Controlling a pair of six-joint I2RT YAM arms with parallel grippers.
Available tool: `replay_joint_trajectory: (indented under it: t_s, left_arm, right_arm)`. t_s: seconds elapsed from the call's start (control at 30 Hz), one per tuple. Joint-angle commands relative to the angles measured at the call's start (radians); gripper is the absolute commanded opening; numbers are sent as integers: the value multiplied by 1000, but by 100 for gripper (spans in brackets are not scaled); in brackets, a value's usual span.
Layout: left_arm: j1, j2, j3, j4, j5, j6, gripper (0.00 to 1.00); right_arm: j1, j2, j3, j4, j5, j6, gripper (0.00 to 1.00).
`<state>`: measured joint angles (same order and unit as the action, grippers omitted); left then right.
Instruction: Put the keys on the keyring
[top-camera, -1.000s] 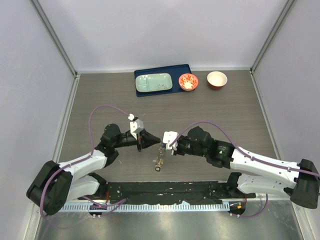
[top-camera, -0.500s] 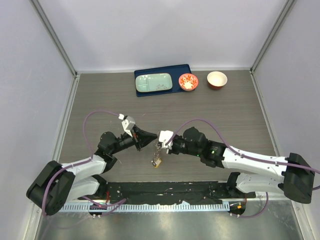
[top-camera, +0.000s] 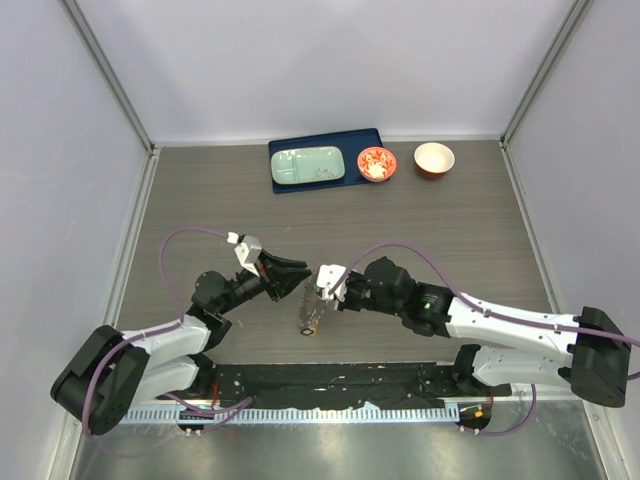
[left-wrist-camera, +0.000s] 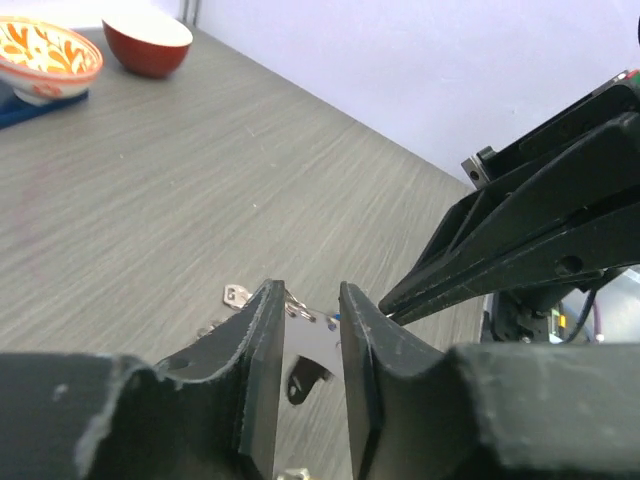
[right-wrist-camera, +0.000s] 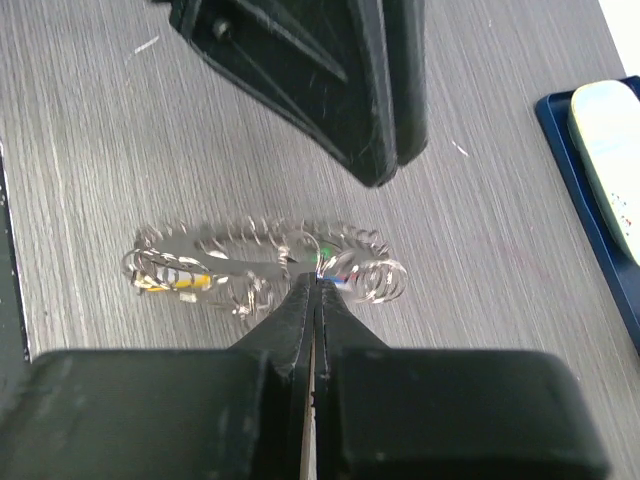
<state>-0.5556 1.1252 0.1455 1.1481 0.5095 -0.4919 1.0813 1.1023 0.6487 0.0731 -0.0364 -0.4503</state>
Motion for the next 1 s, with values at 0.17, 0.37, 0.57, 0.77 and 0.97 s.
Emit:
replay_joint_trajectory:
  t_s: [0.17, 0.37, 0.57, 0.77, 0.97]
  left_arm:
    - [3, -90, 75, -161, 47, 223, 45]
    - [6, -30, 141, -208, 184, 331, 52]
    - [16, 113, 221, -234, 438, 418, 55]
    - [28, 217, 278, -266, 599, 542, 56]
    - [29, 277, 390, -515, 707, 713, 48]
  right_arm:
    - [8, -39, 101, -154, 29, -60, 1]
    - [9, -55, 103, -151, 33, -73, 1]
    - [9, -64, 101, -154, 33, -76, 1]
    - [9, -70, 100, -156, 30, -76, 1]
    - [9, -70, 98, -157, 21, -74, 1]
